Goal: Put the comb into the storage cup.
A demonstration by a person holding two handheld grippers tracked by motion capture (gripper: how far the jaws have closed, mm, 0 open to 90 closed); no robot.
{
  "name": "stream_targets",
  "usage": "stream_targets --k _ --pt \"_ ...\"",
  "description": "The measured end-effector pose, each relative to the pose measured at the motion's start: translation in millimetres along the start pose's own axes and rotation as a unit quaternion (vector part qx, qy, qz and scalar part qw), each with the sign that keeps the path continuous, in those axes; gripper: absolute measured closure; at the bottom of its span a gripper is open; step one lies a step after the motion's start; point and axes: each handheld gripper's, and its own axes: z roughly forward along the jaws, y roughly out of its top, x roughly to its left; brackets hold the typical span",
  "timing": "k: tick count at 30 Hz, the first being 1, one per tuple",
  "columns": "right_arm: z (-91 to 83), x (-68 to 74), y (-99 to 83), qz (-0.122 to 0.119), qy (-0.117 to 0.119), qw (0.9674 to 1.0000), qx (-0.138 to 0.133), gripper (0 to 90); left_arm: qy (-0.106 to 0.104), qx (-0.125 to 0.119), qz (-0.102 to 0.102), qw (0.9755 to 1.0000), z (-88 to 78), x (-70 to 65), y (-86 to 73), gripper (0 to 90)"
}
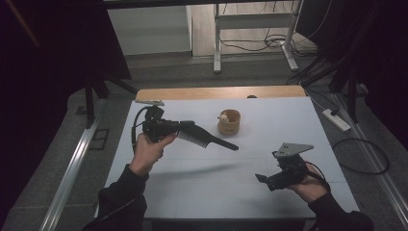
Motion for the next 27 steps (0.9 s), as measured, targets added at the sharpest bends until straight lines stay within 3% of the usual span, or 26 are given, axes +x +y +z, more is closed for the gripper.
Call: stream_targets --k 13,27 --pt "-13.0 -8.3 -16.2 0.024 -0.029 0.9991 0.022 0.0 0.012 -0.01 -0.006 0.9999 -16.5 7.8 3.6 83.7" --pt "-31.1 -16.8 -36.0 0.077 -0.059 0.9947 0.033 0.0 0.024 -0.015 -0.007 0.9996 -30.1 13.0 8.9 83.7"
